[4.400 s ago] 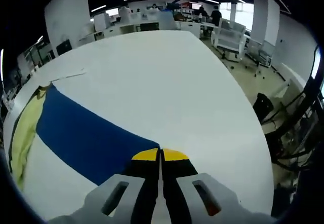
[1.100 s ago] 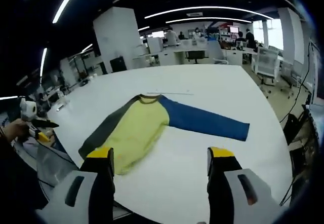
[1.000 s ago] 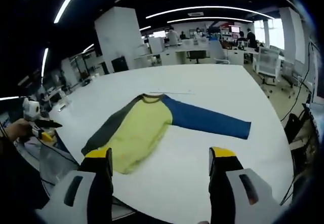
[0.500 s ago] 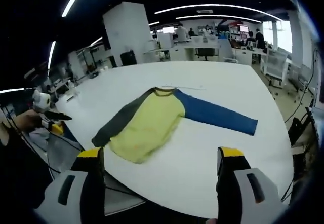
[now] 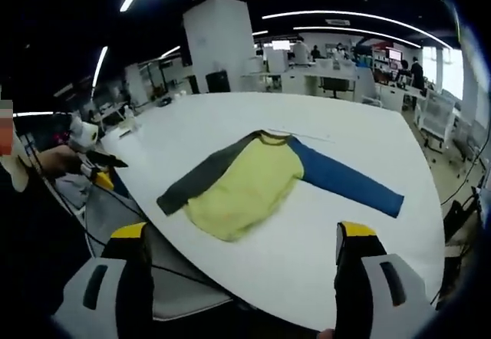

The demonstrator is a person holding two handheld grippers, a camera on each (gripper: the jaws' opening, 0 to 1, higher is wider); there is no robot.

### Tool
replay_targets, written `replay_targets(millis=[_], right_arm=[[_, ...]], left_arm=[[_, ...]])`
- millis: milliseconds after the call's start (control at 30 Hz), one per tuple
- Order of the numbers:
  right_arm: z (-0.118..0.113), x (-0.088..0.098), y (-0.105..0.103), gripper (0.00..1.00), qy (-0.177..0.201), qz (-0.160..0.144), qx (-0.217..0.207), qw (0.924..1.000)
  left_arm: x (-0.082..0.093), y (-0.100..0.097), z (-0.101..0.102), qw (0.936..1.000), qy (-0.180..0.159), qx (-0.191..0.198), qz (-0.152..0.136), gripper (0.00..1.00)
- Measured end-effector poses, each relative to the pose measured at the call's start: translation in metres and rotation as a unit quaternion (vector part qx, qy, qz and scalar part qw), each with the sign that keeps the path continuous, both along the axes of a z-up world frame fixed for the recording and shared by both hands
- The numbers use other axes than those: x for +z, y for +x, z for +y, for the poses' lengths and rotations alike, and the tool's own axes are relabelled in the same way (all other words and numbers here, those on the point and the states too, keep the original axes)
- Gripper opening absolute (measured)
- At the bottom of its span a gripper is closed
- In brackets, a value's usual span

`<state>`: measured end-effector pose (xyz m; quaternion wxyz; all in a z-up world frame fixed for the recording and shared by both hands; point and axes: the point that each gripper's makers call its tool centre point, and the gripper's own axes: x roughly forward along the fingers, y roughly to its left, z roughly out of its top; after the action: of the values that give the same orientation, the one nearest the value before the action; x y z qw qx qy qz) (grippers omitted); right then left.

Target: Fold the garment on the visible template until the final outline fits inside the template.

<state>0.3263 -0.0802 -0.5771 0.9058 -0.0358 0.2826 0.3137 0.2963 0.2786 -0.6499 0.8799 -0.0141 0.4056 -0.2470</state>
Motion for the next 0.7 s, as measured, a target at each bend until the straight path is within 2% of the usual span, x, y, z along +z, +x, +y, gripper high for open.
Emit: replay_targets(millis=[367, 700], right_arm=[[-0.010, -0.003, 0.005, 1.00, -0.006, 0.006, -0.010, 0.9999], [-0.012, -0.003, 0.006, 1.00, -0.008, 0.009, -0.015, 0.9998]], left_arm=[[0.005, 0.006, -0.010, 1.0000, 0.000, -0.008, -0.003, 0.93], [0.000, 0.006, -0.017, 0.9999, -0.003, -0.013, 0.004, 0.93]])
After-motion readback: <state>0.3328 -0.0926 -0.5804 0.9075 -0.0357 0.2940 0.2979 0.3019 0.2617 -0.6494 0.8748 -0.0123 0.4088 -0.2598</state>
